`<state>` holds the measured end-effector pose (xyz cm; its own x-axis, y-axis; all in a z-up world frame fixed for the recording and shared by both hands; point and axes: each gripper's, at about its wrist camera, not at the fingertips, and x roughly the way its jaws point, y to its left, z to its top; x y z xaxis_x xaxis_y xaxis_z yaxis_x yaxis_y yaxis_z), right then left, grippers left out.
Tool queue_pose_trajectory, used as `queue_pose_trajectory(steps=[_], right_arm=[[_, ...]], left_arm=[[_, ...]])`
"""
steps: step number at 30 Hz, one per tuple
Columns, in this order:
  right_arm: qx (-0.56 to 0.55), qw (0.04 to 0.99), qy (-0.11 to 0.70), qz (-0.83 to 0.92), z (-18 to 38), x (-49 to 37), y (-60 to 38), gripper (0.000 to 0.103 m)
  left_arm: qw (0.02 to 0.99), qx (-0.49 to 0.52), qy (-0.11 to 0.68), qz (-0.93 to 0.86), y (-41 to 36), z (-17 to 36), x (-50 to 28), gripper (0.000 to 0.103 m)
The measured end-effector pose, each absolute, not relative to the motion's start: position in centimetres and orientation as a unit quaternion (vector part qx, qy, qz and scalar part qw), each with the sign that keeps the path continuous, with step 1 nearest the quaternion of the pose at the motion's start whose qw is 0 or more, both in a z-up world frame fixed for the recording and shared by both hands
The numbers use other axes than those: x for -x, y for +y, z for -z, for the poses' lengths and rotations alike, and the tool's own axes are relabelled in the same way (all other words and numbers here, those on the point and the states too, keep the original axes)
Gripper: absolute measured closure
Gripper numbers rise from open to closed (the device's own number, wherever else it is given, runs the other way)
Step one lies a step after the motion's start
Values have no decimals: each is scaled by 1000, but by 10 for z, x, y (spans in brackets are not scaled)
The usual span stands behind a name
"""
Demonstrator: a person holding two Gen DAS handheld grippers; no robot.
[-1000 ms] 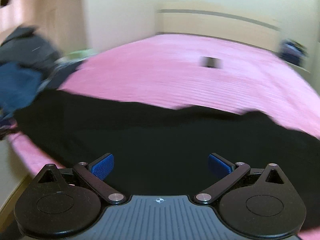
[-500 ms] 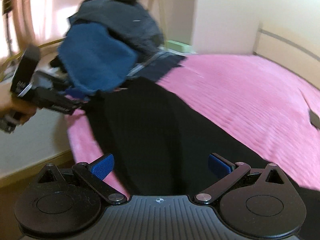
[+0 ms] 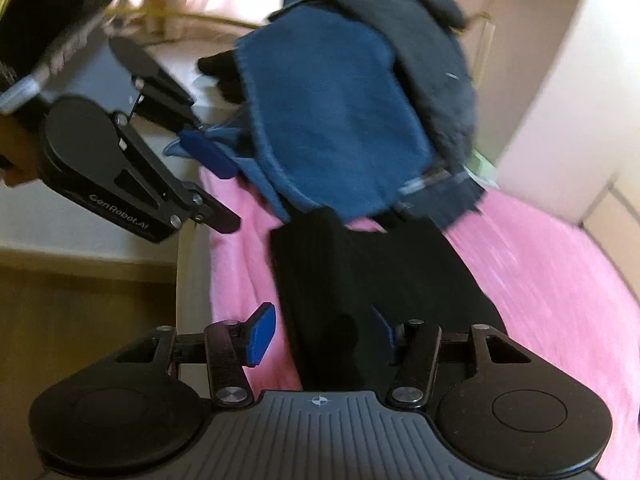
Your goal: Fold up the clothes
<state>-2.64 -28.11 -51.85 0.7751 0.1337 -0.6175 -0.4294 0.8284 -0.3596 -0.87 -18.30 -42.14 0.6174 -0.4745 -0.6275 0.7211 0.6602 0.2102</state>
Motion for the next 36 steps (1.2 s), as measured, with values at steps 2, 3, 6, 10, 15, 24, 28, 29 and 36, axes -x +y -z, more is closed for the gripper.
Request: queue_pose_trajectory(steps=[2, 3, 6, 10, 15, 24, 28, 29, 36], right_arm=[[271, 899, 308, -155, 530, 14, -270, 49], [282, 893, 314, -155, 536, 8, -265, 49], [322, 880, 316, -150, 552, -1, -260, 48], [370, 869, 294, -147, 562, -1, -251, 52], [387, 868, 287, -117, 562, -4, -249, 66], [335, 895, 273, -112, 546, -4, -264, 101], [244, 930, 258, -98, 517, 0, -286, 102], [207, 942, 250, -88, 505, 5, -298, 103], [-36, 988, 133, 70, 426, 115, -422, 103]], left_arm=[[872, -221, 274, 340, -178, 423, 8, 63], [873, -218, 276, 338, -175, 425, 6, 62], [874, -213, 282, 334, -169, 431, 2, 62], [876, -203, 287, 330, -164, 437, -4, 61], [877, -190, 283, 339, -163, 436, -4, 60], [869, -172, 285, 366, -172, 435, -1, 60], [871, -167, 281, 368, -180, 429, 5, 60], [871, -166, 277, 370, -183, 426, 7, 60], [859, -170, 236, 421, -225, 399, 30, 60]])
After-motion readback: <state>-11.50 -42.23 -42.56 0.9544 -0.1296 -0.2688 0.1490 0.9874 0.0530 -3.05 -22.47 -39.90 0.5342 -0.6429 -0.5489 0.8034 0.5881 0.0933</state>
